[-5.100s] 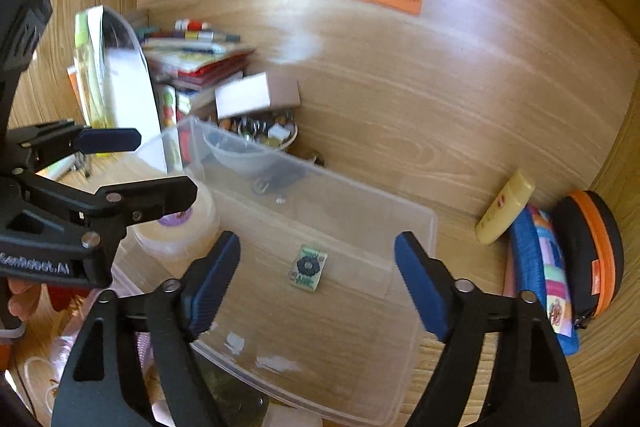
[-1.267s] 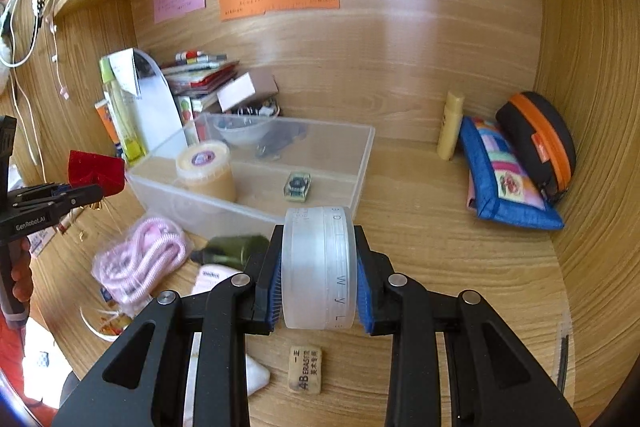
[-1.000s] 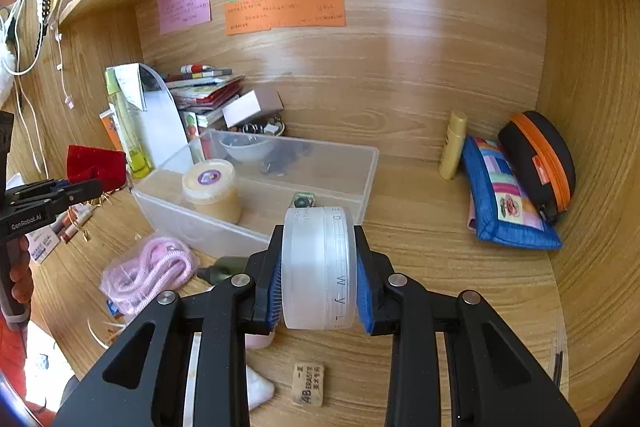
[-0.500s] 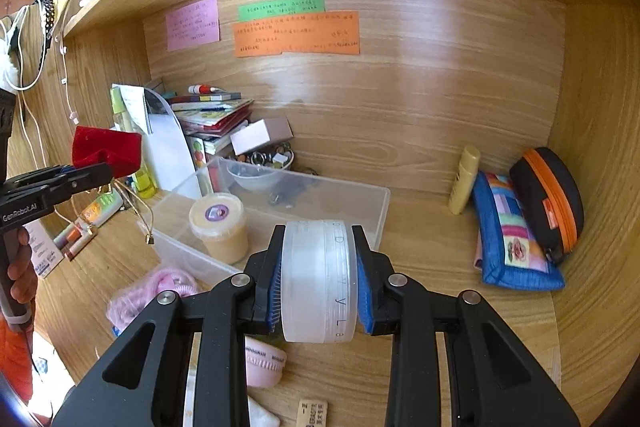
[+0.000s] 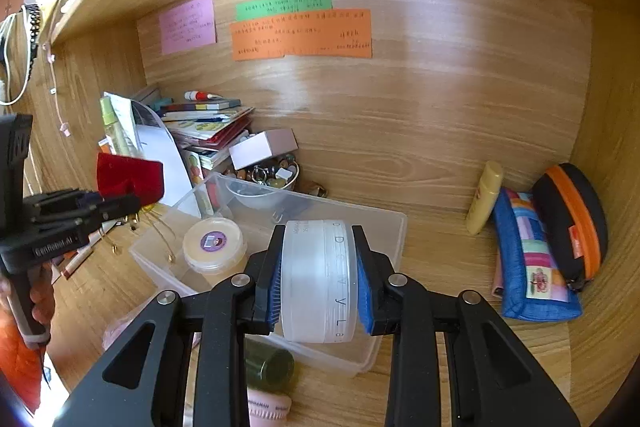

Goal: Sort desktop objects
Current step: 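Carry the red pouch and white tape roll over the plastic box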

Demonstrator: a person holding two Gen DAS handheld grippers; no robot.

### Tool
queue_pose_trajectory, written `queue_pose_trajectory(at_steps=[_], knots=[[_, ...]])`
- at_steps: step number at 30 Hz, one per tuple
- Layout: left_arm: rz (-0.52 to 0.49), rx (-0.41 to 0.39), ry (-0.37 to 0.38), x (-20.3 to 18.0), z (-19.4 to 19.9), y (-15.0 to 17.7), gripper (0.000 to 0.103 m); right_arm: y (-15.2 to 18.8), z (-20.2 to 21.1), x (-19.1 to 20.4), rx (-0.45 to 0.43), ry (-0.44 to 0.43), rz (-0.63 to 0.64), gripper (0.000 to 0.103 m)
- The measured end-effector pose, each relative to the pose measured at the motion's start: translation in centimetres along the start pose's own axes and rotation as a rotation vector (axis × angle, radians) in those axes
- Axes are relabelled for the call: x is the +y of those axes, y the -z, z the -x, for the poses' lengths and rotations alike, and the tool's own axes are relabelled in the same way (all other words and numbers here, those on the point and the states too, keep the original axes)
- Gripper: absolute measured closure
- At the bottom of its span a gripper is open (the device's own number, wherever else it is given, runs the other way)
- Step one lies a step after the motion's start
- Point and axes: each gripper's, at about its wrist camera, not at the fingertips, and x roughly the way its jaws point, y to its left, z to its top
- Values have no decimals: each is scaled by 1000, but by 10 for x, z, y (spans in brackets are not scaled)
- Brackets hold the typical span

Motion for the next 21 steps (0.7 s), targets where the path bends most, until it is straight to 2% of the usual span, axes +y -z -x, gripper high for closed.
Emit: queue_pose_trajectory(at_steps=[10,19,21], knots=[[-22,76,-5,0,-36,6,77,7,-36,-8,86,-20,-35,76],[-10,89,27,2,-49,9,76,17,-56,-12,148,-18,-48,76],[8,86,32,6,-50,9,69,19,-61,-9,164,-14,-37,76]])
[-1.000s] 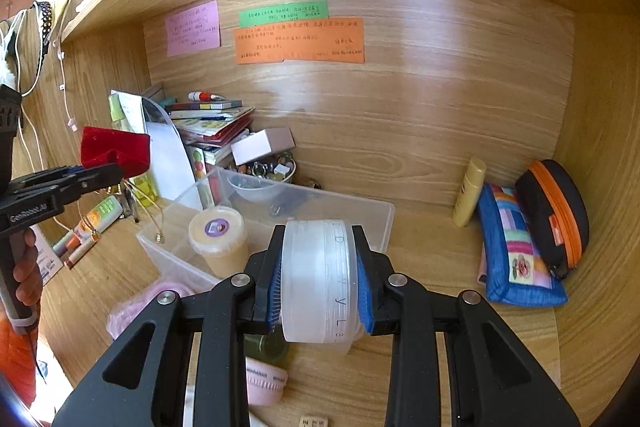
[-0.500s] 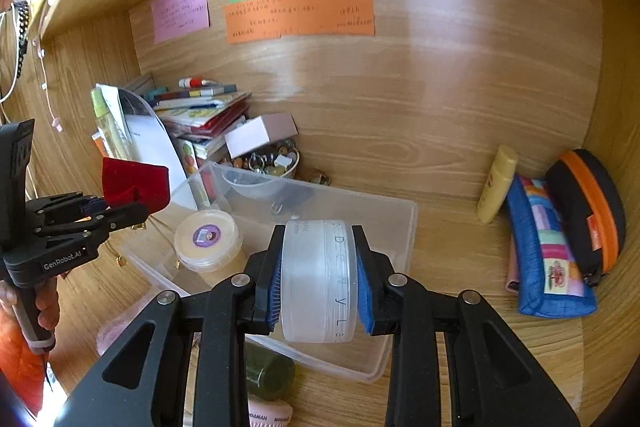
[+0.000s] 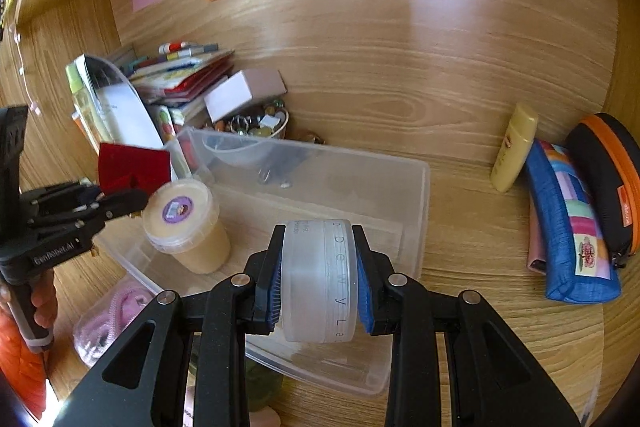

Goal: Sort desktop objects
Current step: 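Carry the red pouch and white tape roll over the plastic box, then open both tools to drop the pouch and tape roll into the box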

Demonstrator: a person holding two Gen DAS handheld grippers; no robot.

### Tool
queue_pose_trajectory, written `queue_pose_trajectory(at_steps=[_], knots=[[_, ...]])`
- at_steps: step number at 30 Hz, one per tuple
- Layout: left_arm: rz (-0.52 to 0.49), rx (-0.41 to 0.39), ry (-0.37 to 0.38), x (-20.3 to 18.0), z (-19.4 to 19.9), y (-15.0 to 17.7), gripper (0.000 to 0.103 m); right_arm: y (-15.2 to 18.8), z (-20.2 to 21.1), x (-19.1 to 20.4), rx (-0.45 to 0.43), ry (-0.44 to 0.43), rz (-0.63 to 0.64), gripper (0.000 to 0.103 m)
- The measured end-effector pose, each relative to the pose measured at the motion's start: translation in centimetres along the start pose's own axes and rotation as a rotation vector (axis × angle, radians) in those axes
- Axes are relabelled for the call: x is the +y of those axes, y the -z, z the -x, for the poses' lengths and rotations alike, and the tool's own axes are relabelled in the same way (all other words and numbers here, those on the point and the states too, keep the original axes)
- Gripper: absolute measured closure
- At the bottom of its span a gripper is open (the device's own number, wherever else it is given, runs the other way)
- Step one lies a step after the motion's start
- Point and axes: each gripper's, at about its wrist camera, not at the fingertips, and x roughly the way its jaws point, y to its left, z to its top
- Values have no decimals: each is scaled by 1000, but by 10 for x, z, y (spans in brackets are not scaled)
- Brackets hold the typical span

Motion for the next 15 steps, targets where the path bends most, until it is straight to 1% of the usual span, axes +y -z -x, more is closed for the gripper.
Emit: queue_pose_trajectory(at_steps=[2,5,7,9,12,15], knots=[[14,1,29,4,-1,1,68,2,-5,3,12,14,13,76],[-4,0,34,0,0,2,64,4,-11,6,26,21,17,76],[-19,3,43,-4,1,4,55,5,-14,6,37,22,16,76],[-39,1,59,-9,3,6,40,6,-17,5,46,25,14,76],[-75,1,52,-18,3,8,30,8,-19,4,53,24,8,76],[-89,4,52,-22,4,9,26,10,-20,3,57,23,2,76]])
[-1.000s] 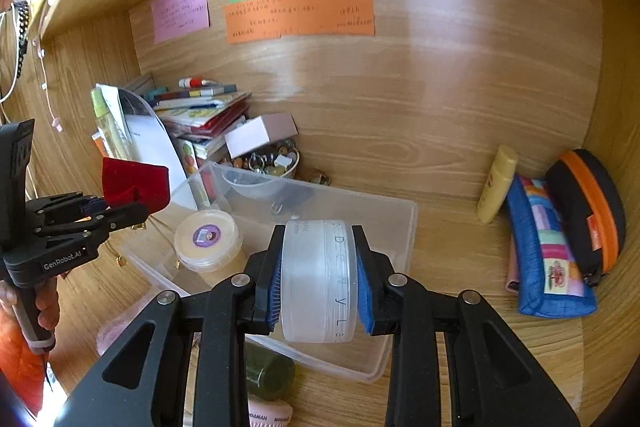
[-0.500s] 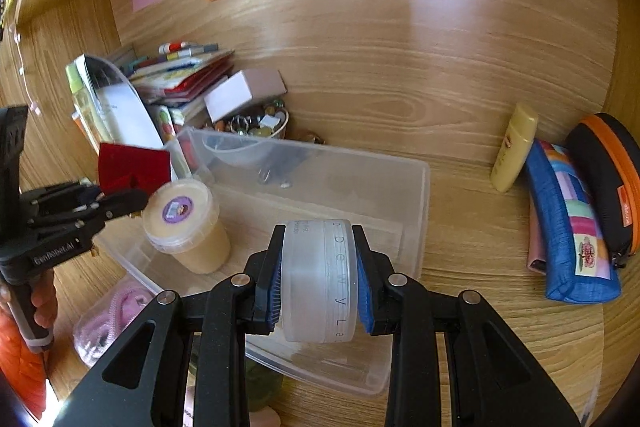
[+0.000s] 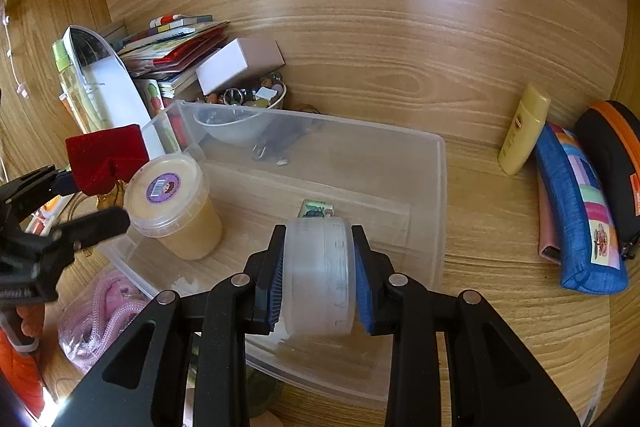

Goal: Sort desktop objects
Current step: 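Open both tools to drop the pouch and tape roll into the box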

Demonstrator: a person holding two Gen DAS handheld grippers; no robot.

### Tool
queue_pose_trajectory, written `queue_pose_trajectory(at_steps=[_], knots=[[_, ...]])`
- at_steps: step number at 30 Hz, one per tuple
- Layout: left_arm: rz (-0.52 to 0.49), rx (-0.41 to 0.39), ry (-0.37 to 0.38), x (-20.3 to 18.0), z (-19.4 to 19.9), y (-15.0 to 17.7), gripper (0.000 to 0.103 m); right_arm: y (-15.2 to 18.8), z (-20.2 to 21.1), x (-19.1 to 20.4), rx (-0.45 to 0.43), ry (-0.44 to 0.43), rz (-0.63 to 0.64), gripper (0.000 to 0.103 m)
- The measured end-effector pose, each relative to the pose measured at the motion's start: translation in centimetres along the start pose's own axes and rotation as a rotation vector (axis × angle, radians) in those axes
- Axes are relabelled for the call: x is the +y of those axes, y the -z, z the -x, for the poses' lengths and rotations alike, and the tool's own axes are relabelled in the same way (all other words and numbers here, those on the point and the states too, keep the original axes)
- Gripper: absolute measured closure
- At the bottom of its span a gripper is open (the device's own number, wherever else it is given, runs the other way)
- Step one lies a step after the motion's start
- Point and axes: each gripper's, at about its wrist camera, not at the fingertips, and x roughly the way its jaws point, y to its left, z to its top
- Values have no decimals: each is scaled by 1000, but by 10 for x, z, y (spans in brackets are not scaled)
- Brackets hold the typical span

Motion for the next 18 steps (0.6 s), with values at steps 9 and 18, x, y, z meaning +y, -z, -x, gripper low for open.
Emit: queue_pose_trajectory(at_steps=[9,18], knots=[[19,-15,17,3,8,-2,25,2,4,8,-36,15,19,74],[-7,-55,-1,1,17,1,12,5,10,12,-67,35,33,44]])
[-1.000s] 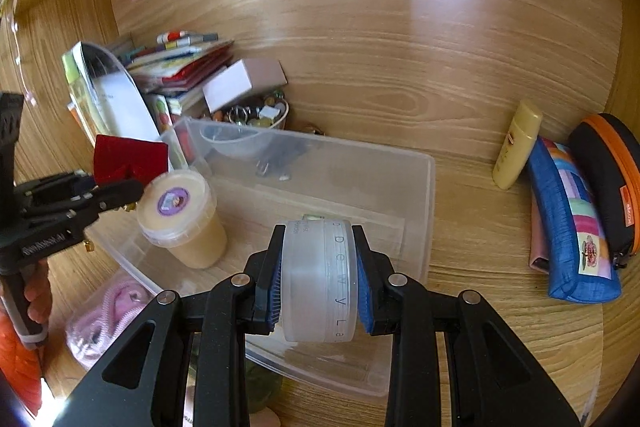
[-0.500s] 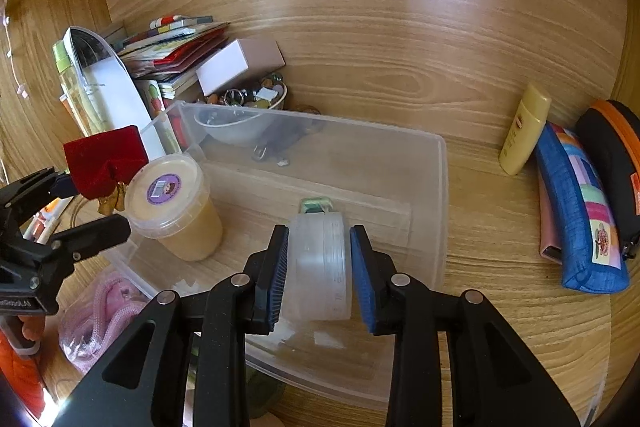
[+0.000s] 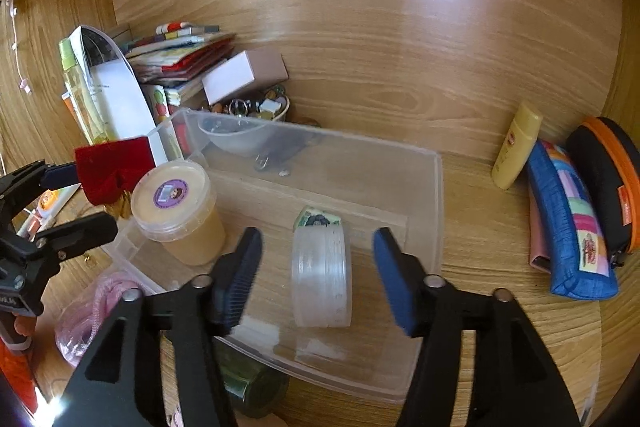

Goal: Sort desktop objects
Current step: 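Open both tools to drop the pouch and tape roll into the box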

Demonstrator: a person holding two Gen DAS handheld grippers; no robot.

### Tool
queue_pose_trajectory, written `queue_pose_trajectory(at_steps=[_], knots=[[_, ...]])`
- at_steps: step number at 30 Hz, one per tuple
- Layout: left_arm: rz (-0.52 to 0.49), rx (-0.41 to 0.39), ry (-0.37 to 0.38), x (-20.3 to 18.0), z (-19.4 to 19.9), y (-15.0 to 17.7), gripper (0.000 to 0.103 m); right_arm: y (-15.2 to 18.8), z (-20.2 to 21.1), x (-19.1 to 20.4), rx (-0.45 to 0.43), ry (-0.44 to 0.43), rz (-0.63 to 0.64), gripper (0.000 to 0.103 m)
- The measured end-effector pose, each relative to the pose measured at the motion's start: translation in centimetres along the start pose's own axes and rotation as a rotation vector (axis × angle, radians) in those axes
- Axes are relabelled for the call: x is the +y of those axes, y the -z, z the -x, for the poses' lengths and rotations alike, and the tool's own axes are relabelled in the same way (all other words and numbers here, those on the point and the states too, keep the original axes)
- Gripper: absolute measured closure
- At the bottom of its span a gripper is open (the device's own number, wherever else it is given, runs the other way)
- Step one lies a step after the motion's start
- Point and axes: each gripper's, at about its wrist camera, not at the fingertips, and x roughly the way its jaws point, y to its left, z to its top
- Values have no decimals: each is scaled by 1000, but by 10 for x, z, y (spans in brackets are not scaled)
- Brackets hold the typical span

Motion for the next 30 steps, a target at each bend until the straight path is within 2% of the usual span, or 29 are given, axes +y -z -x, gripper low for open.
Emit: queue_pose_trajectory(at_steps=[4,15,18,23,30], knots=[[-5,9,2,-3,1,2,12,0,7,2,-31,5,6,30],[-14,-28,-65,-10,28,0,12,-2,17,3,-49,-10,8,28],[1,-45,-90,-9,39,1,10,-3,26,3,-60,-6,6,21],[54,-79,-121,0,59,5,8,0,47,4,-93,-4,12,20],[125,-87,-164,11,75,15,6,14,69,-3,-93,-32,-23,20]])
